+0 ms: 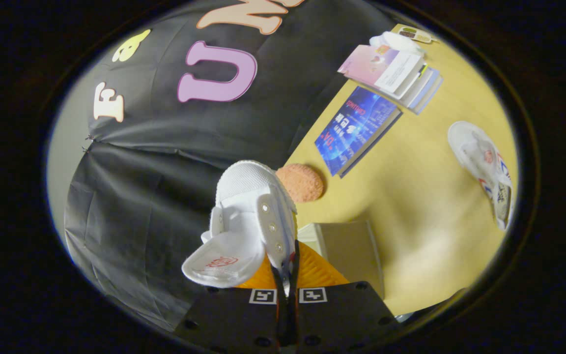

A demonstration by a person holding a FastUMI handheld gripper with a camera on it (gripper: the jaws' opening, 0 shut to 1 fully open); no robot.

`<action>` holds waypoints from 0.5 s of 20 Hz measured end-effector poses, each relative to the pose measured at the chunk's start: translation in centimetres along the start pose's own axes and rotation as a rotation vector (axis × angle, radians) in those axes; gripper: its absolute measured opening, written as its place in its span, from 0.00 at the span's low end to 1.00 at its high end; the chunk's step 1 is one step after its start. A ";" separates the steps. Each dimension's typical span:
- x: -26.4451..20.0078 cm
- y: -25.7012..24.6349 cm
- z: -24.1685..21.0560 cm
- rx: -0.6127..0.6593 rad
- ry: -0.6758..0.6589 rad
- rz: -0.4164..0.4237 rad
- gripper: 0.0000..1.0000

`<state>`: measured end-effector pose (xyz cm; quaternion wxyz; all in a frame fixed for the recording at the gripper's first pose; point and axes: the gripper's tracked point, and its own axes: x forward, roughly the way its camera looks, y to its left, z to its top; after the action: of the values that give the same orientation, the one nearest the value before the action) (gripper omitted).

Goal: Open the storage box then place both shoes into the box .Put the left shoe in first, then the right shoe, with the right side of both shoes facing outward in a uniform manner.

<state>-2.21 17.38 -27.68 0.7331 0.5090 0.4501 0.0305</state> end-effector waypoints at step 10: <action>8.5 -0.7 -11.7 -0.072 0.090 -0.146 0.03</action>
<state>-5.55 29.73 -34.43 0.7302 0.4464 0.5170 0.0159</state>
